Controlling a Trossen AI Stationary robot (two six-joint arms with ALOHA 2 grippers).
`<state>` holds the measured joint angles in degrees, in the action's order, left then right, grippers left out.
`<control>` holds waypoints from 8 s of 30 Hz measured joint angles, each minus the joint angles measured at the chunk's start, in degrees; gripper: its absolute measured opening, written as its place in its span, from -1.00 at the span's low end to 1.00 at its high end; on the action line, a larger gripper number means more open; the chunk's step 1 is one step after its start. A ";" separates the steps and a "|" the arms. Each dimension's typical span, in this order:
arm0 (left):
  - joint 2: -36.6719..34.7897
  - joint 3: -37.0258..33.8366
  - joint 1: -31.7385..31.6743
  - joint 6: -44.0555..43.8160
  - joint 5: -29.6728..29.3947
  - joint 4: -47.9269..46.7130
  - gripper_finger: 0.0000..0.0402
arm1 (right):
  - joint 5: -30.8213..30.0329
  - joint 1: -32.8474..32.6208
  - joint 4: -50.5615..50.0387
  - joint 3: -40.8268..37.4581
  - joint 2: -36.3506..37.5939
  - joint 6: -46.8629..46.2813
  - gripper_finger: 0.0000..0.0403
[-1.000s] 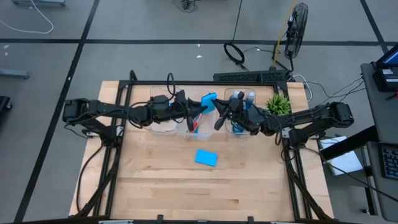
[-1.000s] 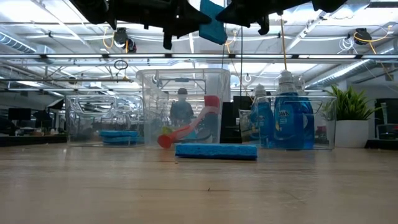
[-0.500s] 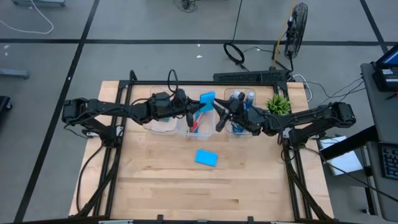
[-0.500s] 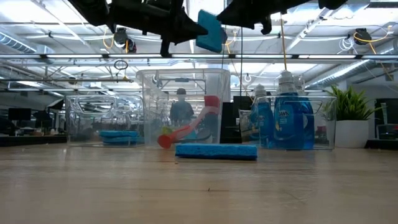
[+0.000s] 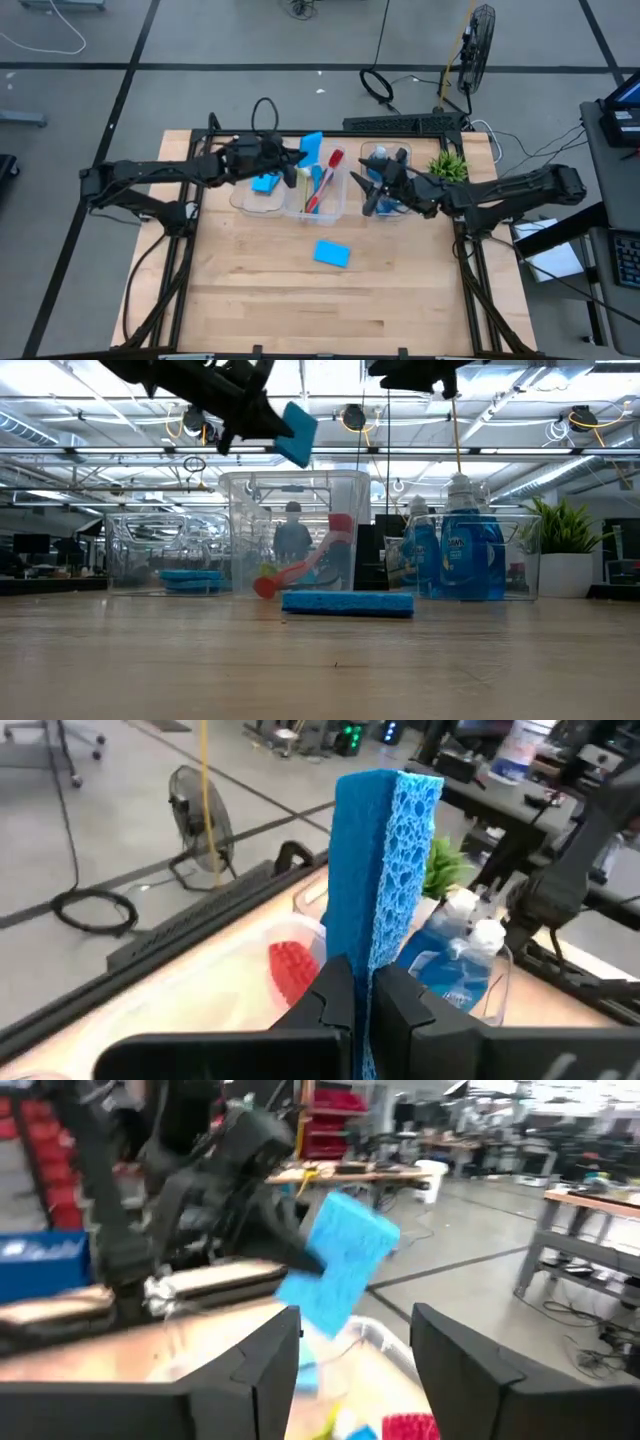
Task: Pick & Place Kitchen Sink Supplies
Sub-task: Put the sponge into the left transparent bin
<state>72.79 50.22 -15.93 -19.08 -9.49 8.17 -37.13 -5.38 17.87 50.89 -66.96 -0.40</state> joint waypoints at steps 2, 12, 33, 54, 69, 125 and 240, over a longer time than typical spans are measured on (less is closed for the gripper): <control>-1.59 0.07 -0.51 -1.19 -0.07 -2.50 -0.96 | 1.27 -0.60 -3.68 0.00 2.23 0.71 -0.11; -9.13 0.02 -2.37 -5.54 -0.11 -18.24 -0.96 | 19.18 -1.87 -20.20 0.00 14.89 -1.94 -0.17; -17.73 0.02 -2.42 -18.27 -0.05 -39.38 -0.96 | 22.34 -1.87 -42.95 -0.02 33.72 -11.97 -0.16; -6.65 0.04 -16.96 -23.19 16.48 -50.53 -0.96 | 25.89 -1.85 -38.09 -8.53 43.28 -14.15 -0.18; -0.74 -0.18 -27.53 -15.49 24.86 -49.25 -0.96 | 26.95 -1.85 -37.89 -9.55 50.08 -14.52 -0.18; -11.27 -13.53 -32.93 -18.92 31.64 -28.38 -0.08 | 26.76 -1.86 -37.88 -9.55 50.10 -14.91 -0.18; 32.41 27.16 32.29 6.83 -0.92 -31.61 0.49 | 26.74 -1.85 -37.97 -9.53 50.10 -13.73 -0.19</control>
<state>105.21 77.38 16.36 -12.25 -10.41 -23.45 -10.39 -7.23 -20.10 41.36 -16.86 -14.13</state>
